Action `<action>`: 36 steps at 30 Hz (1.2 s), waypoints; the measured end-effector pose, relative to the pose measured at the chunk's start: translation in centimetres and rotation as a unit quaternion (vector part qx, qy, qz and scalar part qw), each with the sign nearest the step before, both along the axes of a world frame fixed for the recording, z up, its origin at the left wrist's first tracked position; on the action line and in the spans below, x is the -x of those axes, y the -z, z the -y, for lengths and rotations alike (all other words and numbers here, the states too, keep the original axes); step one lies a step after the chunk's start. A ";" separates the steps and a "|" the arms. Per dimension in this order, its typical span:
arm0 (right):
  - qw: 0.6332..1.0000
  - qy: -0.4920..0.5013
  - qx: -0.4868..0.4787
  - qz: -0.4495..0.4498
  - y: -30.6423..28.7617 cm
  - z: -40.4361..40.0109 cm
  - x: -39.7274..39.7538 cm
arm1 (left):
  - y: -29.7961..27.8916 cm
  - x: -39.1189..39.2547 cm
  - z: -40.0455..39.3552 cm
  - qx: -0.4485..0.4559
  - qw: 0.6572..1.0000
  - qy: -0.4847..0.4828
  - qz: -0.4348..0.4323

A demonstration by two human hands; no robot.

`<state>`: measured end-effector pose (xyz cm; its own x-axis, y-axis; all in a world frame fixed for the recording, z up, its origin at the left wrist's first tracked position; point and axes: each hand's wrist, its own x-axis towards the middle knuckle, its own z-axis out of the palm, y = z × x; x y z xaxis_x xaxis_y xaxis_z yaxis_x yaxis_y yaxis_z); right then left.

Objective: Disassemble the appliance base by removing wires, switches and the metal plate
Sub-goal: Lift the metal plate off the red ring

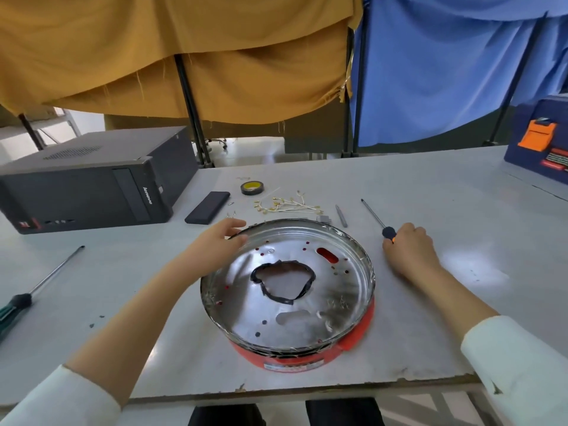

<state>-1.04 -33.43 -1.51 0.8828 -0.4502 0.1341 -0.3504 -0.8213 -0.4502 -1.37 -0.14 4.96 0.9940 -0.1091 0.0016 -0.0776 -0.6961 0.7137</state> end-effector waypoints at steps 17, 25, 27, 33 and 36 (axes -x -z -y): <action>0.966 -0.246 -0.044 -0.070 -5.3 -5.6 2.2 | 1.9 0.0 -1.5 0.185 0.980 -0.046 -0.058; 0.979 -0.169 -0.113 0.009 -5.1 -3.2 2.0 | 3.6 -0.3 -3.4 0.365 0.915 -0.077 -0.155; 0.979 -0.149 -0.135 0.023 -4.5 -2.8 2.1 | 4.2 -0.1 -3.3 0.296 0.942 -0.051 -0.151; 0.965 -0.112 -0.234 0.025 -3.1 -2.5 2.4 | 4.4 0.7 -1.9 0.152 0.985 -0.017 -0.078; 0.966 -0.114 -0.233 0.015 -3.3 -2.0 2.3 | 4.2 -0.3 -3.5 0.108 0.991 -0.059 -0.057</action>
